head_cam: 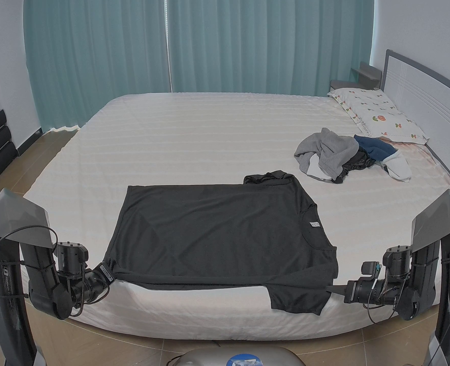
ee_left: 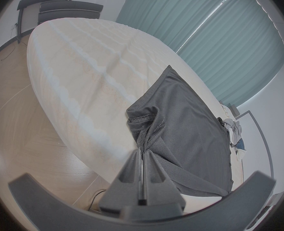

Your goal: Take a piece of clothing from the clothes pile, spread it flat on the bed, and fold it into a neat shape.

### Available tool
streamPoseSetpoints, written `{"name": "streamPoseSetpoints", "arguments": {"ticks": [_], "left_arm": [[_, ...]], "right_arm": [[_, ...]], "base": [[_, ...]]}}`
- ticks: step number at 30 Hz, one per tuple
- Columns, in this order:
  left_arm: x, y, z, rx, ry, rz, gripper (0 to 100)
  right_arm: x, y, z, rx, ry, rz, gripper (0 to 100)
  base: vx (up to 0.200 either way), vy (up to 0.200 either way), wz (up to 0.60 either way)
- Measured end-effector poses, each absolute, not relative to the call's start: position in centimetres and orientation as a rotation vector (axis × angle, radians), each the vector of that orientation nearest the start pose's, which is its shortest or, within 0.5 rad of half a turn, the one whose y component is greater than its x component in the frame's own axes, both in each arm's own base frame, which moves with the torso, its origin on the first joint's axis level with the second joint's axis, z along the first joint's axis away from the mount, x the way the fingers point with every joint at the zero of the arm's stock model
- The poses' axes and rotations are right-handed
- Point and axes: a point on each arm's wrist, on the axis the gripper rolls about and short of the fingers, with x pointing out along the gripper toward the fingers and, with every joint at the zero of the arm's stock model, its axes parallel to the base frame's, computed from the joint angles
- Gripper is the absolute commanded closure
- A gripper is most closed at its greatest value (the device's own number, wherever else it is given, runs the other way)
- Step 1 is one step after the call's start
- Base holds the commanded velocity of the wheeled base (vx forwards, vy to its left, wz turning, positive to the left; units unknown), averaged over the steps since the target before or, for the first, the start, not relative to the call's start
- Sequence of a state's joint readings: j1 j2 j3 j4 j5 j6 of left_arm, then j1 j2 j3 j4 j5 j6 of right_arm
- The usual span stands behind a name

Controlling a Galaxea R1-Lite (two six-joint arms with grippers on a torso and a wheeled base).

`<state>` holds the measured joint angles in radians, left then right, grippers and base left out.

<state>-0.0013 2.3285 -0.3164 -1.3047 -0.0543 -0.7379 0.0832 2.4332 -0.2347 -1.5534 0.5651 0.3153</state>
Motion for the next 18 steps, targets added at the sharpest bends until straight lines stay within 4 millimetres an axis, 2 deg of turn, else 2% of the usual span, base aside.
{"name": "streamPoseSetpoints", "arguments": {"ticks": [8, 18], "left_arm": [[27.4, -0.1, -3.9, -0.705, 0.697, 0.228, 100], [25.8, 0.0, -3.6, -0.592, 0.678, 0.234, 100]], "right_arm": [[24.6, 2.8, -4.2, 0.472, 0.77, 0.523, 100], [22.6, 2.6, -3.0, 0.47, 0.794, 0.525, 100]], "base": [[0.0, 0.0, 0.0], [0.0, 0.0, 0.0]]}}
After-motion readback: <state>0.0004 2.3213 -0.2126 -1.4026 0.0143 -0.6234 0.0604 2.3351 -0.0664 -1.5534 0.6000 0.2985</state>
